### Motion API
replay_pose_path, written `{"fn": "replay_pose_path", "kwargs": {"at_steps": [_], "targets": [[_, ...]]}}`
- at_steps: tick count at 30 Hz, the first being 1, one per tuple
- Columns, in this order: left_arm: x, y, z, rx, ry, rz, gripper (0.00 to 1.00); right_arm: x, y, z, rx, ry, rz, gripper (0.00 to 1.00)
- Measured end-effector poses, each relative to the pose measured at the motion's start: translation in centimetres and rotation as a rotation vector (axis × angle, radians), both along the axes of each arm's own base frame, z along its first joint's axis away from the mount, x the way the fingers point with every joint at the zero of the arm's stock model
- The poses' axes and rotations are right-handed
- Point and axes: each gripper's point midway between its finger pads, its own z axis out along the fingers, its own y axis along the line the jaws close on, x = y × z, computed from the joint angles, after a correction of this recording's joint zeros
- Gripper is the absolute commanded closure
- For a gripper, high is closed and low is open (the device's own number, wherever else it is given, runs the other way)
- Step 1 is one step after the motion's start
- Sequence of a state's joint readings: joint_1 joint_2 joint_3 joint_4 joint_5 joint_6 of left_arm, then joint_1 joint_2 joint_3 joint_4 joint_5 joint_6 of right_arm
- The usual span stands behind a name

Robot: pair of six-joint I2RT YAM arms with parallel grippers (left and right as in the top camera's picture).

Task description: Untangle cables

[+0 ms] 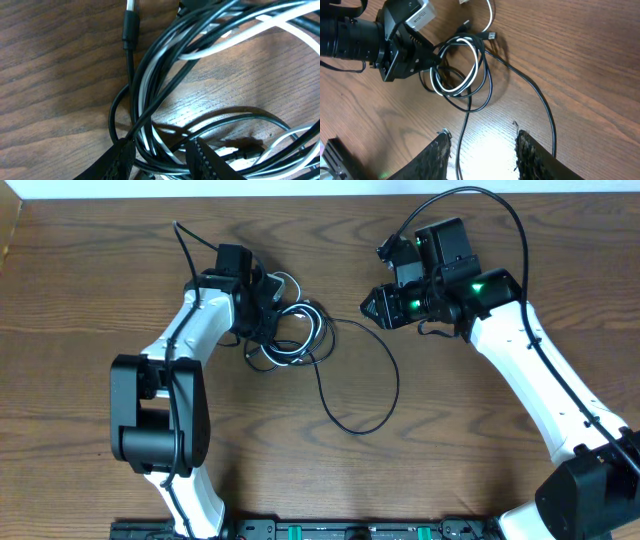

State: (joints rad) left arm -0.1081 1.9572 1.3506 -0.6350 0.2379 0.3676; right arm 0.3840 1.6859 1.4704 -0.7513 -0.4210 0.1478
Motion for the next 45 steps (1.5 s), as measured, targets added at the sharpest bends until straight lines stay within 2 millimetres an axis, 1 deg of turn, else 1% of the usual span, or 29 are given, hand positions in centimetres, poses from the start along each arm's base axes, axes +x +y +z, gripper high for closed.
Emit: {"fn": "replay_pose_path", "kwargs": {"at_steps": [8, 13, 15, 17, 20, 21, 24, 29, 31, 32, 33, 35, 36, 39, 42, 44, 45], "targets": [[0.6, 0.3, 0.1, 0.017, -0.023, 0.004, 0.61, 0.0, 0.0, 0.0, -0.001, 0.002, 0.000, 0.59], [1.3, 0.4, 0.1, 0.028, -0.052, 0.007, 0.61, -0.1, -0.1, -0.1, -0.003, 0.007, 0.000, 0.59], [1.6, 0.4, -0.5, 0.029, -0.053, 0.006, 0.61, -0.1, -0.1, -0.1, -0.003, 0.007, 0.000, 0.59], [1.4, 0.4, -1.5, 0.031, -0.032, 0.006, 0.62, -0.2, -0.1, -0.1, -0.004, 0.008, 0.000, 0.60], [1.1, 0.5, -2.8, 0.035, 0.000, 0.003, 0.67, -0.2, -0.1, -0.2, -0.006, 0.010, -0.002, 0.59], [1.1, 0.5, -3.0, 0.036, 0.003, 0.003, 0.69, -0.2, -0.1, -0.2, -0.007, 0.009, -0.002, 0.58], [1.1, 0.5, -2.9, 0.037, -0.001, 0.002, 0.73, -0.1, -0.3, -0.2, -0.014, 0.007, -0.007, 0.57], [1.1, 0.5, -2.9, 0.037, 0.003, 0.014, 0.75, 0.0, -0.3, -0.3, -0.019, 0.004, -0.011, 0.57], [1.0, 0.6, -2.9, 0.034, 0.010, 0.029, 0.81, 0.0, -0.4, -0.3, -0.021, 0.004, -0.012, 0.56], [0.9, 0.6, -2.7, 0.032, 0.012, 0.036, 0.89, 0.0, -0.4, -0.3, -0.021, 0.003, -0.013, 0.56], [0.8, 0.6, -2.5, 0.030, 0.013, 0.042, 0.92, 0.0, -0.4, -0.3, -0.021, 0.003, -0.013, 0.55], [0.8, 0.6, -1.7, 0.027, 0.002, 0.050, 0.92, 0.0, -0.4, -0.3, -0.022, 0.003, -0.013, 0.55], [0.8, 0.5, -1.0, 0.023, -0.006, 0.059, 0.92, 0.0, -0.4, -0.3, -0.023, 0.002, -0.014, 0.54], [0.6, 0.2, 1.9, 0.007, -0.044, 0.084, 0.92, 0.1, -0.4, -0.3, -0.024, 0.002, -0.015, 0.53], [-0.2, -0.8, 4.8, -0.029, -0.074, 0.085, 0.92, 0.1, -0.3, -0.2, -0.023, -0.002, -0.013, 0.52], [-1.0, -1.8, 6.2, -0.055, -0.074, 0.075, 0.92, 0.1, -0.1, -0.2, -0.023, -0.008, -0.010, 0.52], [-1.3, -2.1, 6.4, -0.065, -0.069, 0.073, 0.92, 0.1, 0.0, -0.2, -0.022, -0.010, -0.008, 0.52]]}}
